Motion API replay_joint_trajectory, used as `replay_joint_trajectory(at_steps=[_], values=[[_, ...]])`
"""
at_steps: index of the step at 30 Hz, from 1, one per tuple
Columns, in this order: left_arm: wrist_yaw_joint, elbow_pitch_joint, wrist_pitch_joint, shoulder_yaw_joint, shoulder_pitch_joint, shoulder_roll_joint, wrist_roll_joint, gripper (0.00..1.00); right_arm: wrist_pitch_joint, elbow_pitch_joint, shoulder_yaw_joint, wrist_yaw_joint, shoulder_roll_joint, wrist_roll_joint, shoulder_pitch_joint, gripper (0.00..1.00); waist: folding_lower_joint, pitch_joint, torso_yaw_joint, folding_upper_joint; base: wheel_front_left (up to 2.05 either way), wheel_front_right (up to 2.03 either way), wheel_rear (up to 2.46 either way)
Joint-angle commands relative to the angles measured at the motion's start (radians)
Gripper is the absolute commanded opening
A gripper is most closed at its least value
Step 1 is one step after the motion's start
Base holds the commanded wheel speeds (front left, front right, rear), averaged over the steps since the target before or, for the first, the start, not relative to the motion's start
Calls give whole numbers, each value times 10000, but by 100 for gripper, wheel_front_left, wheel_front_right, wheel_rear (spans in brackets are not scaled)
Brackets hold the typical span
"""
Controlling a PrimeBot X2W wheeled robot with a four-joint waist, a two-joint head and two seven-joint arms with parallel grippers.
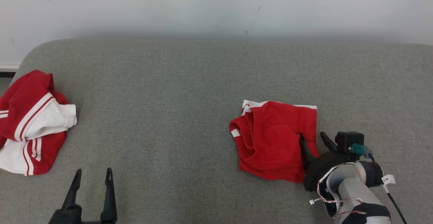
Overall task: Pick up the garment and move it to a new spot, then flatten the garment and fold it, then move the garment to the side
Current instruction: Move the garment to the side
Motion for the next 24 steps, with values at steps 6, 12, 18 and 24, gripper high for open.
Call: replay_joint_trajectory(at_steps=[6, 12, 18, 24], values=[[-45, 73, -31, -30, -266, -37, 36, 100, -47, 1485, 66, -26, 378, -43, -374, 100, -1, 87, 2, -1, 0, 0, 0], [-50, 78, -31, 8, -262, -41, 16, 100, -287, 2084, 328, -26, 552, 190, -662, 0, -1, 142, -87, -1, 0, 0, 0], [-45, 8, -31, 13, -418, -7, 13, 100, -598, 2079, 973, -27, 111, 89, -1388, 0, -1, 439, -162, -1, 0, 0, 0], [-55, -39, -31, 59, -567, 48, -30, 100, -586, 1935, 1857, -27, -473, 62, -2058, 0, -1, 770, -371, -1, 0, 0, 0]])
